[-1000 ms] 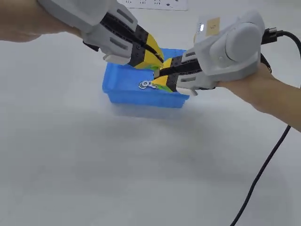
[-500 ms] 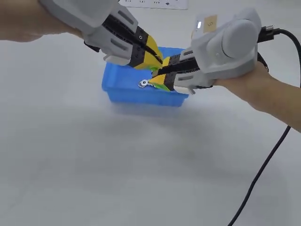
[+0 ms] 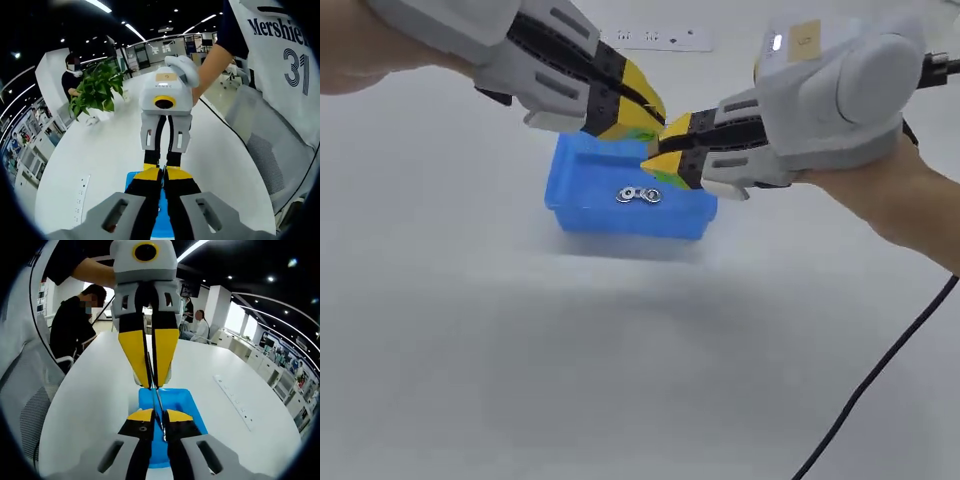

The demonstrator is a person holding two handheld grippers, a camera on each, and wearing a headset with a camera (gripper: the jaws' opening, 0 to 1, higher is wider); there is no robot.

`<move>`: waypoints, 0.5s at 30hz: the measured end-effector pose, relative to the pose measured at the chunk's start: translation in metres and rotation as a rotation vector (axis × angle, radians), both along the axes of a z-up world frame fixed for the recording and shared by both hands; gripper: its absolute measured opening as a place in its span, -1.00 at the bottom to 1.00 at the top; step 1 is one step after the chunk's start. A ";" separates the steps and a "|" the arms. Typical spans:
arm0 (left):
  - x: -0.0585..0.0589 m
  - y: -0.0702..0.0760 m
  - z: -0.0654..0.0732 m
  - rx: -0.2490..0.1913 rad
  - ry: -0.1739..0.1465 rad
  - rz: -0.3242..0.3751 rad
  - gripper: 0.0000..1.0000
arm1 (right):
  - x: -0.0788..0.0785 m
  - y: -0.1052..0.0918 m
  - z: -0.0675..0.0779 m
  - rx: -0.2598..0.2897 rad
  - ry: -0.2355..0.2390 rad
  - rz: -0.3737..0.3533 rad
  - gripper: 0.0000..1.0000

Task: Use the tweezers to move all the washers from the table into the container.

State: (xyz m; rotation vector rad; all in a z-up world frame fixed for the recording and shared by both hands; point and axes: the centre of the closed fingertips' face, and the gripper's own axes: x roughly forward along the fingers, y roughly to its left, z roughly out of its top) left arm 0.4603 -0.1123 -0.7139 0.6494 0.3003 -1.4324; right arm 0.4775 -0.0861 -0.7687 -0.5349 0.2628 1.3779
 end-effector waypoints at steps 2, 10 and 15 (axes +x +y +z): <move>-0.007 0.001 0.004 -0.002 -0.007 -0.002 -0.88 | -0.008 -0.003 0.007 0.001 -0.006 0.001 -0.82; -0.041 0.009 -0.006 0.036 -0.001 0.005 -0.88 | -0.048 -0.017 0.008 -0.063 0.003 0.042 -0.84; -0.056 0.013 -0.026 0.071 0.012 0.029 -0.88 | -0.064 -0.019 -0.005 -0.116 0.020 0.069 -0.84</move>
